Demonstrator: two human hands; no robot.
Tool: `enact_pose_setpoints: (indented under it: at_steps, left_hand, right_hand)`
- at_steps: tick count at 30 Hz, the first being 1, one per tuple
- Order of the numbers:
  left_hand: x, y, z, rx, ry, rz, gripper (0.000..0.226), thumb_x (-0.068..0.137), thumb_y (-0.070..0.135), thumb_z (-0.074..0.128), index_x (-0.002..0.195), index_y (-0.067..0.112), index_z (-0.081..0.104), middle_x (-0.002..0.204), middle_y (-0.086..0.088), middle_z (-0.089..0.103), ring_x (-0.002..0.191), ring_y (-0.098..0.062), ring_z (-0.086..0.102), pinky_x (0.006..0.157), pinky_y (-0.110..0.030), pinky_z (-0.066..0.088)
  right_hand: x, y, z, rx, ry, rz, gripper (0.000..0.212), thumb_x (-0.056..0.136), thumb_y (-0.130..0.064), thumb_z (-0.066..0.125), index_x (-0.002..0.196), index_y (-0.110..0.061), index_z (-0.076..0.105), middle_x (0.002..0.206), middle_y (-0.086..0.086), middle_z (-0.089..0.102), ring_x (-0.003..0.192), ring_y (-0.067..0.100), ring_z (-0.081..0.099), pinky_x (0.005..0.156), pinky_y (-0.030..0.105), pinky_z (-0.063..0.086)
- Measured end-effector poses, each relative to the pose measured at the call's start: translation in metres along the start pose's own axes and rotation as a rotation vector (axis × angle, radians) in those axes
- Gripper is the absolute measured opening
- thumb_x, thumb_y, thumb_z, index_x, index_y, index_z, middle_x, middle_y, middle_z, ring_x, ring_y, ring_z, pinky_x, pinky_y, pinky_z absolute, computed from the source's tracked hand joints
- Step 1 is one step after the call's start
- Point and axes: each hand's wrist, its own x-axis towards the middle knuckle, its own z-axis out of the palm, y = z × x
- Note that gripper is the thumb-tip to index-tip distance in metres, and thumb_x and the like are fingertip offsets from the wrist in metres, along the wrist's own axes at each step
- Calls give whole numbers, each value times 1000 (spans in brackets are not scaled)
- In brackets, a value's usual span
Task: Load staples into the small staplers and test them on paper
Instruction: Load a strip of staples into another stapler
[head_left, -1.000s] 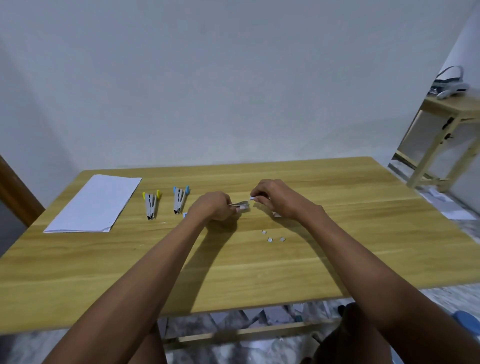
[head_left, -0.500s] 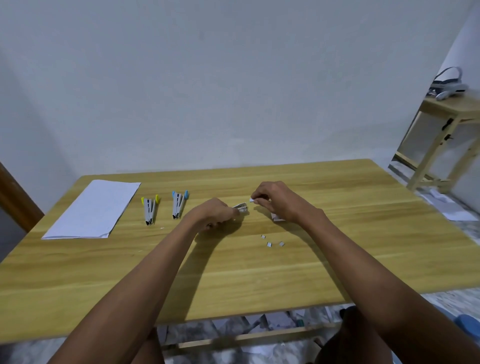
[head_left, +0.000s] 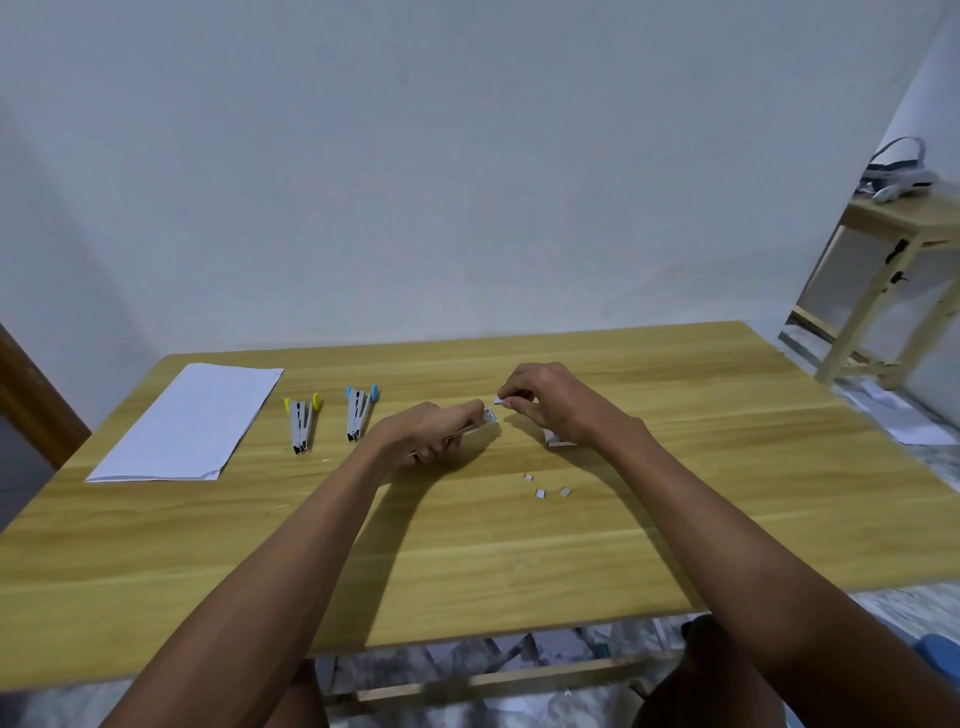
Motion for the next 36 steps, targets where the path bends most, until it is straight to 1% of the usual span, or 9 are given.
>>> enact_pose_setpoints:
  at_steps: [3, 5, 8, 11, 14, 18, 21, 27, 36]
  left_hand:
    - [1, -3, 1, -14, 17, 20, 50, 65, 67, 43, 65, 18, 50, 57, 3, 40, 51, -17, 33, 61, -32, 29]
    - [2, -5, 2, -29, 46, 39, 46, 70, 63, 43, 64, 18, 50, 55, 4, 40, 49, -17, 33, 57, -30, 28]
    - [5, -9, 3, -67, 69, 83, 41, 78, 54, 43, 63, 17, 51, 53, 4, 38, 45, -15, 32, 51, -26, 25]
    - [6, -16, 1, -136, 32, 144, 35, 83, 44, 44, 66, 15, 53, 53, 4, 36, 43, -14, 28, 47, -23, 23]
    - [6, -21, -3, -173, -18, 170, 32, 84, 40, 44, 69, 14, 54, 55, 4, 36, 43, -13, 28, 46, -23, 23]
    - [8, -21, -7, -161, -44, 171, 34, 86, 38, 44, 72, 10, 57, 54, 3, 35, 44, -14, 28, 47, -24, 24]
    - [11, -22, -8, -149, -64, 177, 35, 86, 39, 43, 74, 10, 58, 55, 3, 36, 45, -13, 29, 48, -25, 25]
    - [16, -23, -9, -150, -79, 175, 36, 86, 40, 42, 74, 10, 57, 56, 3, 36, 46, -13, 29, 49, -25, 26]
    - [17, -23, -9, -161, -93, 179, 35, 87, 37, 41, 73, 9, 57, 55, 3, 37, 46, -13, 29, 49, -25, 25]
  right_hand:
    - [1, -2, -1, 2, 5, -15, 18, 96, -14, 62, 107, -8, 75, 102, 5, 70, 79, 5, 54, 74, 22, 47]
    - [0, -4, -2, 2, 9, -35, 17, 95, -12, 63, 105, -7, 75, 100, 5, 70, 79, 7, 56, 75, 28, 51]
    - [1, -9, -3, -7, 8, -86, 15, 94, -10, 64, 103, -5, 75, 98, 8, 70, 82, 17, 63, 77, 32, 51]
    - [4, -16, -1, -50, -19, -148, 15, 94, -9, 64, 103, -4, 74, 98, 9, 70, 84, 24, 66, 75, 34, 51]
    - [8, -20, 3, -87, -42, -181, 16, 95, -11, 62, 104, -6, 74, 101, 7, 69, 85, 24, 66, 74, 34, 51]
    - [10, -27, 6, -148, -84, -226, 16, 96, -12, 60, 104, -8, 73, 102, 5, 67, 87, 25, 65, 72, 38, 51]
    - [12, -30, 6, -184, -106, -238, 16, 96, -10, 59, 103, -10, 73, 104, 4, 67, 90, 25, 64, 72, 41, 51]
    - [11, -29, 1, -218, -88, -267, 16, 95, -5, 58, 100, -9, 73, 103, 4, 67, 88, 25, 63, 69, 37, 49]
    - [11, -27, 5, -216, -77, -277, 15, 92, -3, 62, 99, -9, 73, 103, 4, 68, 86, 25, 65, 68, 39, 51]
